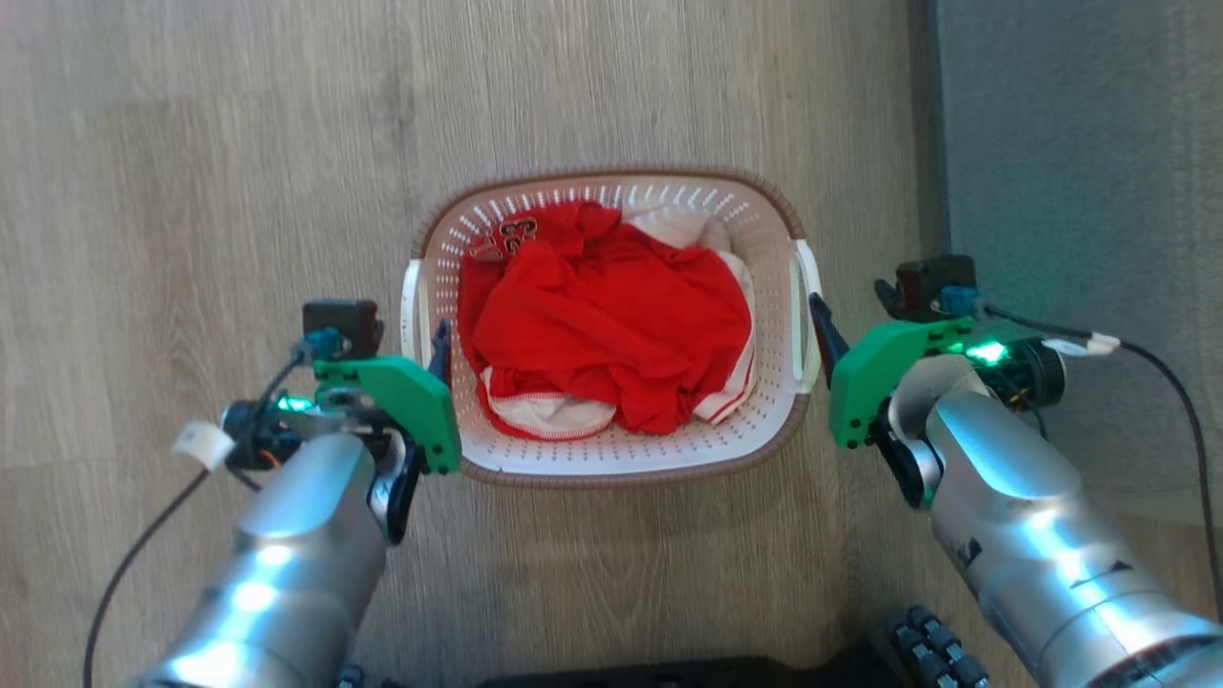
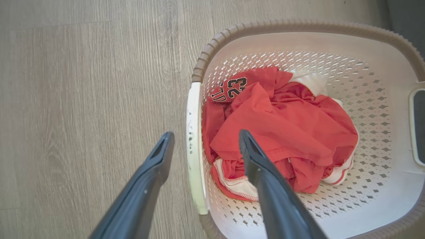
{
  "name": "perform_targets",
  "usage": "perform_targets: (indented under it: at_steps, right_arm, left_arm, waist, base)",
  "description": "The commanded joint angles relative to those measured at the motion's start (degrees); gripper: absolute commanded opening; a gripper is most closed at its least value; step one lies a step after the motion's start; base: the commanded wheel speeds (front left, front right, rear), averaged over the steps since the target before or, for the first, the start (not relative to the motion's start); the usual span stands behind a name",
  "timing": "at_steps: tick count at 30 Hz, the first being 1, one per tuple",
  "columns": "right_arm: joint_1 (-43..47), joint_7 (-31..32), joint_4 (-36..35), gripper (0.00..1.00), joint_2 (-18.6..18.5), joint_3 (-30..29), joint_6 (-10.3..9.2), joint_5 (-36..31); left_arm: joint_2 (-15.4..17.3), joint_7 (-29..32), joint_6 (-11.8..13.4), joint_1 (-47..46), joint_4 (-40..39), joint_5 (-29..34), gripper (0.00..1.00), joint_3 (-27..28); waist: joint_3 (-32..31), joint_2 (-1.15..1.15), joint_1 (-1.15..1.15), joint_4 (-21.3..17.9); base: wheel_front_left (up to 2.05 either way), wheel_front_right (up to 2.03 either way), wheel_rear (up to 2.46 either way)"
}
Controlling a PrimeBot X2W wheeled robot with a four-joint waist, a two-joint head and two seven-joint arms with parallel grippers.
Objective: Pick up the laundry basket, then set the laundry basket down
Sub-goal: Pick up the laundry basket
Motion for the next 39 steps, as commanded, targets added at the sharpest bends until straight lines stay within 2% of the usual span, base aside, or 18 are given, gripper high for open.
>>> perform_targets:
  at_steps: [1,7,24,39]
  right_arm:
    - [0.70,0.45,-0.24,1.00,0.95,1.78,0.41,1.39]
    - [-2.68,3.99,1.68,1.00,0.99,7.29,0.41,9.17]
    - [-10.00,7.61,7.11,1.00,1.00,13.17,0.41,17.36]
    - [-12.87,8.56,7.85,1.00,1.00,17.66,0.41,22.77]
  left_arm:
    - [0.91,-0.35,-0.33,-0.80,0.33,-0.79,1.00,0.56]
    - [0.91,3.02,-0.91,-4.80,4.24,-4.97,1.00,-3.86]
    - [0.91,10.82,-1.18,-12.09,7.21,-10.11,1.00,-11.26]
    - [0.91,11.26,0.47,-14.85,7.99,-12.13,1.00,-15.55]
  waist:
    - [1.35,0.00,-0.01,0.04]
    - [4.40,0.00,-0.01,0.19]
    - [11.48,0.00,-0.01,0.09]
    - [14.79,0.00,-0.01,0.27]
  base:
    - [0.00,0.00,0.00]
    - [0.00,0.00,0.00]
    - [0.00,0.00,0.00]
    - [0.00,0.00,0.00]
